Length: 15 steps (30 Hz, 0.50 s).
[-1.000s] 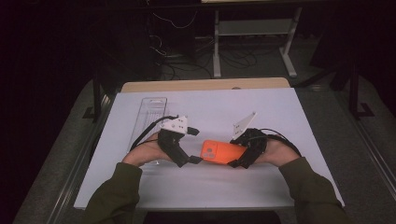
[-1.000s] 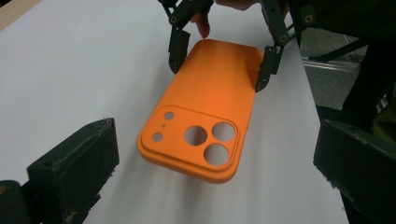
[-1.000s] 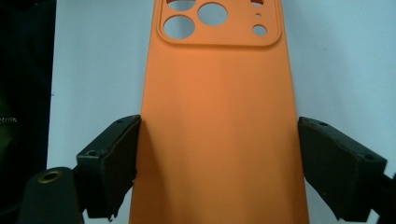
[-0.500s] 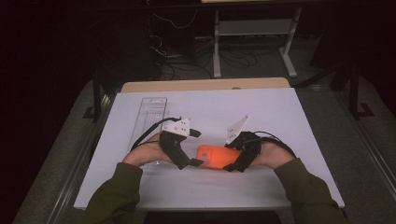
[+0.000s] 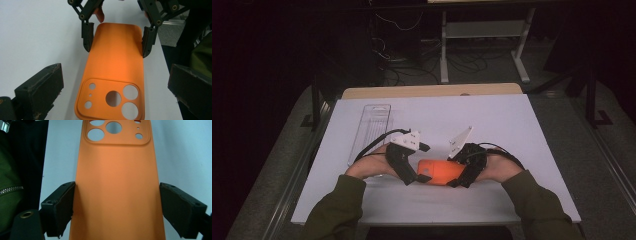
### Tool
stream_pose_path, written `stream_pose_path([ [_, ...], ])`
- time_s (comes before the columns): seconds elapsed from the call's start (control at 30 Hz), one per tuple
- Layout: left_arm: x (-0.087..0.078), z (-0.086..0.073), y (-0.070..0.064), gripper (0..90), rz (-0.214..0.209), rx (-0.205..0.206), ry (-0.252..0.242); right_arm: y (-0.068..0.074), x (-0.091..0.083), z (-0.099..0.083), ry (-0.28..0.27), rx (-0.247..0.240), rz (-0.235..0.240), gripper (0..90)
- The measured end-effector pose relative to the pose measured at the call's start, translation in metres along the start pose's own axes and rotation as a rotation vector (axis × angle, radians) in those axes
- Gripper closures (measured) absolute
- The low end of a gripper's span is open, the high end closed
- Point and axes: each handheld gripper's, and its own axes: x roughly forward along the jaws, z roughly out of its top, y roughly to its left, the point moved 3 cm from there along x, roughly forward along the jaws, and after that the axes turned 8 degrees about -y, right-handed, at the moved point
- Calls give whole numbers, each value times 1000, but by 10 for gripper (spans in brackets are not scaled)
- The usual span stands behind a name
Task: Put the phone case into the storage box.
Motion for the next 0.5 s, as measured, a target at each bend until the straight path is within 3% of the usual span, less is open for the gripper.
stream_pose_path([
  [0.5, 12, -3, -1, 0, -8, 34, 66, 6, 3, 9, -11, -29, 11, 153],
])
